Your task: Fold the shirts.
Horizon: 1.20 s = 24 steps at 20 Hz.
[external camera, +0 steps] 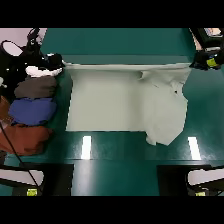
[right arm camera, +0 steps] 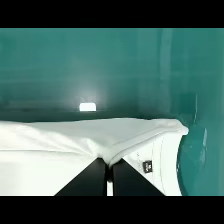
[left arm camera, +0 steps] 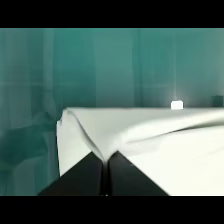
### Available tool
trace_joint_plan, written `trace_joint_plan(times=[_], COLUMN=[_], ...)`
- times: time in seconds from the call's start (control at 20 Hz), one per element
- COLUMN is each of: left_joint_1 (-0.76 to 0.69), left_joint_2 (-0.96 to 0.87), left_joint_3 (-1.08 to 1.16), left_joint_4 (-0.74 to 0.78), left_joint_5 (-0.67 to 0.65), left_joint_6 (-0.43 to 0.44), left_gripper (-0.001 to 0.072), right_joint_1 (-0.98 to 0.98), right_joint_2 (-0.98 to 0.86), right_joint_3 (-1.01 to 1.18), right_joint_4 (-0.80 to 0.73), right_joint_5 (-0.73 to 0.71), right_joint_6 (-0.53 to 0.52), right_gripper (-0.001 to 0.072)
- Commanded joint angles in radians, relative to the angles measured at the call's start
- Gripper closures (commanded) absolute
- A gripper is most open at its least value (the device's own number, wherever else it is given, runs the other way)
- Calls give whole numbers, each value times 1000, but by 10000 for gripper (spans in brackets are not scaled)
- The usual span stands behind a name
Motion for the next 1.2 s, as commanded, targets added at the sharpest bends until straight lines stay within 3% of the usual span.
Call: trace_joint_plan(times=[0.0, 0.2, 0.55, 0.6, 0.7, 0.95, 1.15], left_joint_1=[1, -7, -21, -21, -21, -4, -4], left_joint_2=[-59, -59, -59, -59, -58, -10, -10], left_joint_3=[74, 40, -197, -199, -191, -193, -192], left_joint_4=[-5, 57, 86, 93, 93, 174, 121], left_joint_5=[0, -138, -68, -79, -118, -295, -250], left_joint_6=[11, 10, 10, 8, -11, -16, -27], left_gripper=[685, 686, 685, 684, 659, 657, 657], right_joint_1=[2, 21, 23, 23, 15, -34, -45], right_joint_2=[-72, -31, 74, 82, 100, 245, 387], right_joint_3=[60, -102, -427, -445, -460, -465, -529], right_joint_4=[-24, -91, -78, -77, -40, -7, -6], right_joint_5=[-27, -5, -135, -131, -100, -14, -37], right_joint_6=[1, 0, 2, 3, 3, -21, -21], right_gripper=[698, 698, 694, 661, 356, 353, 353])
